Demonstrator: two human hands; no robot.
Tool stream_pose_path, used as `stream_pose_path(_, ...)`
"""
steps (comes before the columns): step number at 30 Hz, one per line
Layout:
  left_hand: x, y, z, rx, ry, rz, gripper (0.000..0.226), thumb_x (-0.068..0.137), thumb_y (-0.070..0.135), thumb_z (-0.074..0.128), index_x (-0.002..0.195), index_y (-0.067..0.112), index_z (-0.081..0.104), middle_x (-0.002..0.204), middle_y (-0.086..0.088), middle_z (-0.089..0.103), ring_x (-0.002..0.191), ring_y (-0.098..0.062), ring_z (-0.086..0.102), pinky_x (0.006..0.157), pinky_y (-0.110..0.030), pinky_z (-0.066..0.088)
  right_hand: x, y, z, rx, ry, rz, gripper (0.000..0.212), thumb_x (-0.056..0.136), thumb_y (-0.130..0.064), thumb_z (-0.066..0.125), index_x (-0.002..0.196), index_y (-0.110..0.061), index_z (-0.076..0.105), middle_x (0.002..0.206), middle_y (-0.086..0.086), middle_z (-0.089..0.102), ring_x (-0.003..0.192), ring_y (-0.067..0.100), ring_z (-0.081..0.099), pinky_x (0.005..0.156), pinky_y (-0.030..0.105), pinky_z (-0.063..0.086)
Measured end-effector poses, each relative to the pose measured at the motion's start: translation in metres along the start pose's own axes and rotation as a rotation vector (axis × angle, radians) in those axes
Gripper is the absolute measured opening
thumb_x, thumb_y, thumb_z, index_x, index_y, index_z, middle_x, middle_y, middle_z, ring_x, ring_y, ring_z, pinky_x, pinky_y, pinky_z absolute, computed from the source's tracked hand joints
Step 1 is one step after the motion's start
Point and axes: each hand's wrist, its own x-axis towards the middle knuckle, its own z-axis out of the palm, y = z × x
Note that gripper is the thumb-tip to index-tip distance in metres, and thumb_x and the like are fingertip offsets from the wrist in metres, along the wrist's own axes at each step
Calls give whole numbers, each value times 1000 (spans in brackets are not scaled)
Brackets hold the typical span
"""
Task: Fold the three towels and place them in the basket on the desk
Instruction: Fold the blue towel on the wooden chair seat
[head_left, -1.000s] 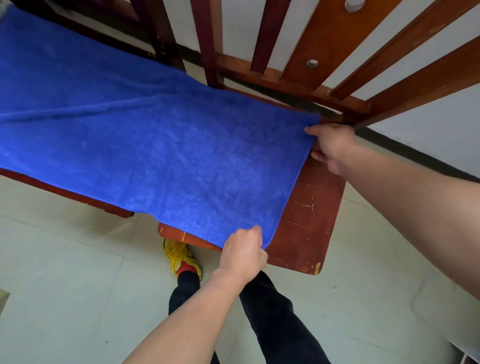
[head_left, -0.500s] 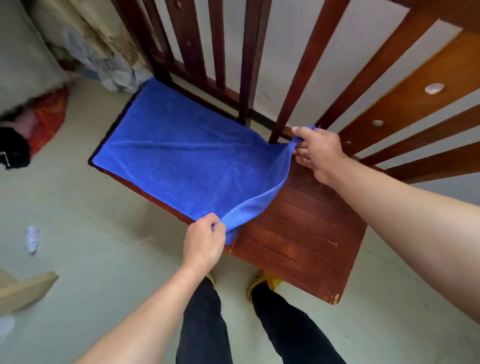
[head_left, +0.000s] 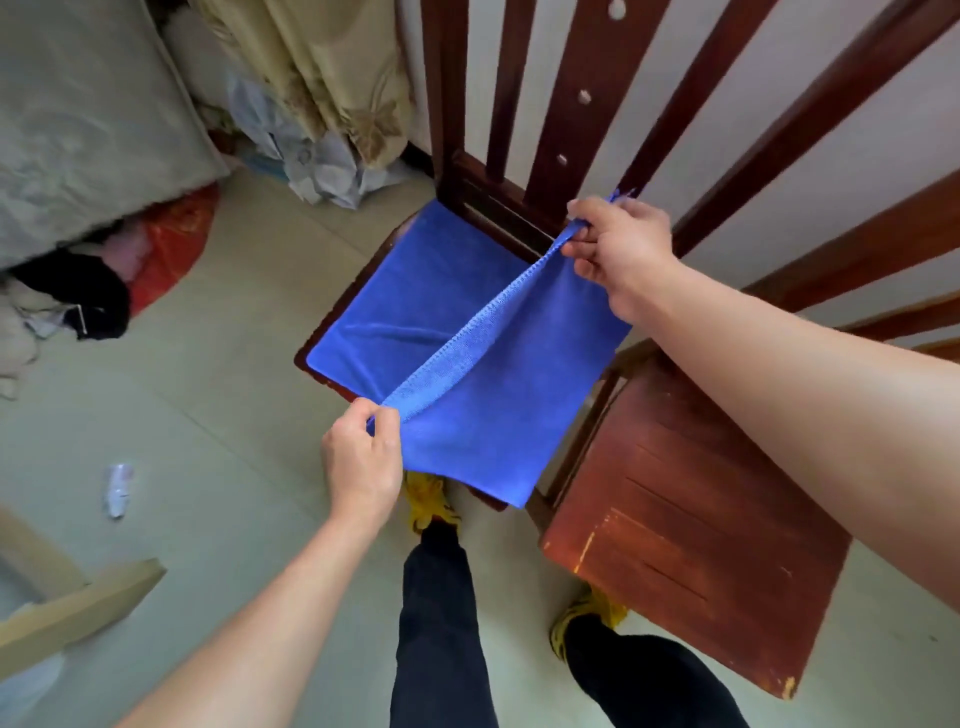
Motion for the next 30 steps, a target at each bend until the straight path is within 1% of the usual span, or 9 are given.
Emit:
stream_pose_path(4,60,-20,-27,43,39,-17,27,89,13,44,69,-3,39,58,-3,32,58,-21,27,52,-36,27,29,-2,64,-33,12,18,18,84,-16,68,80,-15,51,56,0,58,44,9,59,44,21,41)
stream_pose_path(10,144,-64,-37,99,27,-19,23,92,17,48,75,3,56,55,-2,46,60,-29,43,61,-38,40,78,13,142,-127,24,85,17,86,-14,68,82,-13,52,63,2,61,46,10,60,44,21,44)
stream_pose_path(14,193,-90,-27,197,-83,-108,24,92,19,51,79,3,63,67,-11,60,72,-34,55,68,-38,48,114,32,183,-192,44,137,13,87,-13,66,90,-14,53,66,2,62,46,9,60,42,19,44)
stream_pose_path(17,223,-109,-14,262,-183,-179,23,90,19,53,71,8,61,62,-7,54,70,-33,53,64,-32,43,145,51,205,-273,47,157,14,88,-15,67,98,-11,59,66,1,62,46,7,61,42,17,45)
stream_pose_path(20,245,-123,-4,311,-251,-238,31,87,16,53,57,13,47,54,-4,45,64,-32,45,59,-29,37,168,70,222,-326,51,191,8,88,-15,65,93,-12,59,71,3,64,48,8,61,42,18,45)
stream_pose_path(22,257,-130,0,344,-273,-268,33,85,16,54,55,12,42,51,-4,42,61,-31,43,56,-29,35,182,82,234,-341,52,202,8,87,-15,64,93,-13,59,72,3,64,50,9,62,43,18,46)
stream_pose_path(26,272,-131,2,381,-272,-291,32,78,20,59,53,11,41,50,-7,38,58,-32,40,51,-30,33,199,93,249,-413,-20,251,14,85,-27,70,91,-17,63,86,0,67,75,11,66,62,25,56)
stream_pose_path(28,271,-127,0,409,-283,-295,30,78,21,59,55,12,42,52,-7,38,58,-32,38,50,-30,31,200,90,247,-431,-48,268,24,84,-31,70,101,-15,65,95,0,69,85,11,68,69,27,58)
stream_pose_path(30,266,-123,-2,450,-299,-274,30,79,23,60,58,11,42,54,-7,42,60,-33,41,51,-31,32,194,86,237,-427,-49,260,29,85,-31,69,109,-15,64,98,0,68,88,11,68,73,30,58)
